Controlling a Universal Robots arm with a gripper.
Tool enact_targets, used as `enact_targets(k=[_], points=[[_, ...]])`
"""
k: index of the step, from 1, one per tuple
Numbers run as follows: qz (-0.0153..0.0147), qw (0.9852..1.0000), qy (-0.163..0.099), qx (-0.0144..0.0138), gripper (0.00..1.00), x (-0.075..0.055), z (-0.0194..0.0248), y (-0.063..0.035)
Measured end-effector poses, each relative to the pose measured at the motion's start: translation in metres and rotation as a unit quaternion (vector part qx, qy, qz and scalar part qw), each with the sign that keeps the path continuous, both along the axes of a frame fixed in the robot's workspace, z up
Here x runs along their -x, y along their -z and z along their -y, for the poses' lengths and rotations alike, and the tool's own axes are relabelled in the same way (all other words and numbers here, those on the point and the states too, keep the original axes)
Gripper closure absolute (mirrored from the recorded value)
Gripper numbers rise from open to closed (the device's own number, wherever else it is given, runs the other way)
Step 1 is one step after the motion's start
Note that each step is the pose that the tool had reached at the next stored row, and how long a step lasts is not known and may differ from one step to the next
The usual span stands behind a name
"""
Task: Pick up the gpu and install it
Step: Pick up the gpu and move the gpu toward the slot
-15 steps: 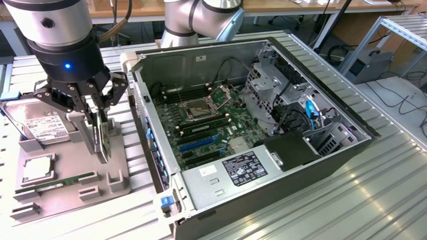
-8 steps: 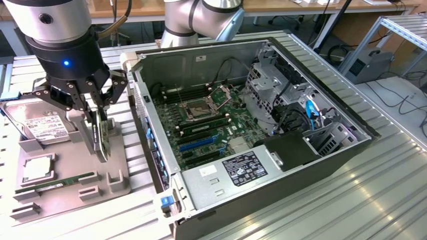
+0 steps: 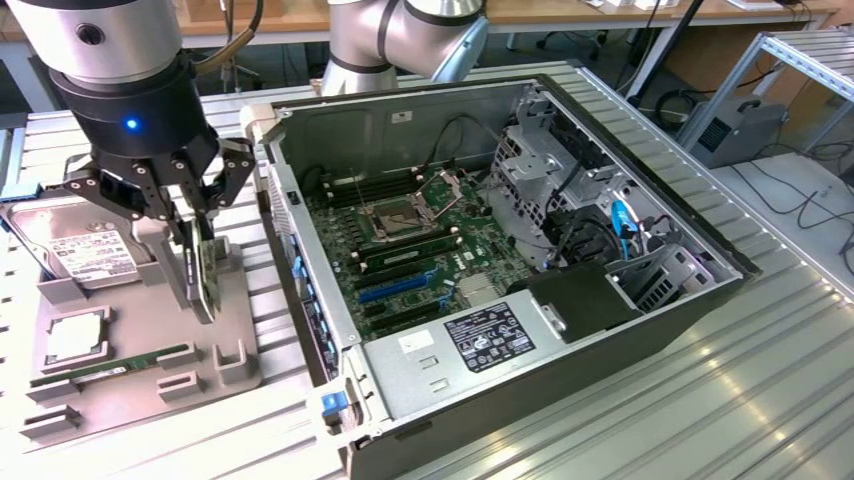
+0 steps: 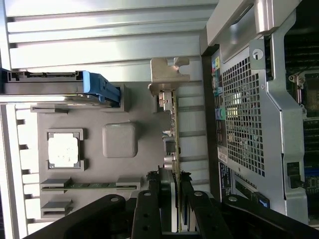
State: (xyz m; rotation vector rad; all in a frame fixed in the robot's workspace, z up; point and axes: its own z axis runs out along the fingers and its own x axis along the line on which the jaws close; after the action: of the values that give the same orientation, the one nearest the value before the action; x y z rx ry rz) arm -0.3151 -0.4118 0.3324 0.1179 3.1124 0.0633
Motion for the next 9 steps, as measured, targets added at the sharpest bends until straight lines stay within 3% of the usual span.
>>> enact_targets(k=[9], points=[[0.0, 1.0, 0.0, 0.0, 0.73, 0.0, 0.0, -0.0022]])
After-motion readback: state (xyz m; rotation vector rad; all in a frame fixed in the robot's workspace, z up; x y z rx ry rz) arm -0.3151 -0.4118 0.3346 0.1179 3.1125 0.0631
